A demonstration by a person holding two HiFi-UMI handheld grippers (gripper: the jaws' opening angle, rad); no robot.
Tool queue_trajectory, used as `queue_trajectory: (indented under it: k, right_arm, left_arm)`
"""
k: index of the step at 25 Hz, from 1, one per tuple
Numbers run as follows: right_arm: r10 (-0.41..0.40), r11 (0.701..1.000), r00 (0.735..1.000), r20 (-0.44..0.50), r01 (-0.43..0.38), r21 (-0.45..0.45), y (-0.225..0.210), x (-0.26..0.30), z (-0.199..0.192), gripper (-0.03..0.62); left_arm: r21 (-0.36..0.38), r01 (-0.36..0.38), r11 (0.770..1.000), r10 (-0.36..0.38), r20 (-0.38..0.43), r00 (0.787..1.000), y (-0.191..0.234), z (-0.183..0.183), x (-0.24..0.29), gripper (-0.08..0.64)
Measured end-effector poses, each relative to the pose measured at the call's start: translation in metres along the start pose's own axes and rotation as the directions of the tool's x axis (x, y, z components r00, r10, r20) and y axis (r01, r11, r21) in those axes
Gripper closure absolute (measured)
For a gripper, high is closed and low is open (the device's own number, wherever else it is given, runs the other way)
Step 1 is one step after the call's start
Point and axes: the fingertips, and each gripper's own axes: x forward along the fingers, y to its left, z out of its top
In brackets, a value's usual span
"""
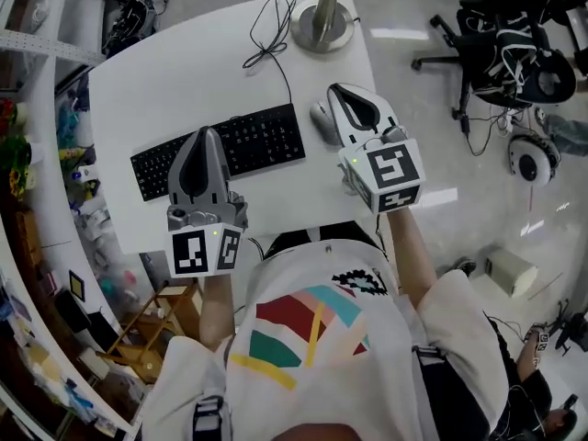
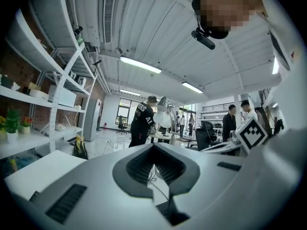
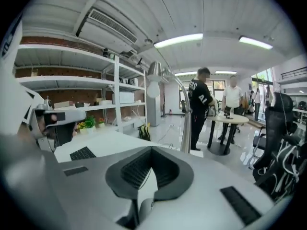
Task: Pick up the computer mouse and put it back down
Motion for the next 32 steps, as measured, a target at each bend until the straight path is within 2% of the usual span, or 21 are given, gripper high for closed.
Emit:
queue_trajectory:
  k: [5,11,15,22,32]
  right_arm:
    - [0.005,0.999,0.983,0.186,0.004,-0.046,0.010,-0.049,0.075,0.580]
    - [0.017,0.987,0.958,0.286,0.029,-0.157,0.028,-0.086,0.123,0.580]
    - [0.011,0.989,0.945,0.326,0.037,-0.142,0.033,-0.097,0.133,0.580]
    - [0.019,0.990,0.942,0.336,0.029,-0.137,0.038,-0.101,0.130,0.580]
    - [0.026,0.993,0.953,0.302,0.010,-0.117,0.042,-0.094,0.115,0.580]
  left_arm:
    - [0.006,-0.026,1.000,0.025,0.098,0.995,-0.007,0.042,-0.019,0.517]
    - [0.024,-0.027,0.999,0.022,0.195,0.981,-0.025,0.086,-0.033,0.517]
    - [0.032,-0.028,0.999,0.020,0.226,0.974,-0.030,0.100,-0.037,0.517]
    - [0.029,-0.027,0.999,0.019,0.224,0.974,-0.034,0.099,-0.042,0.516]
    - [0.043,-0.061,0.997,0.053,0.172,0.984,-0.024,0.084,-0.051,0.517]
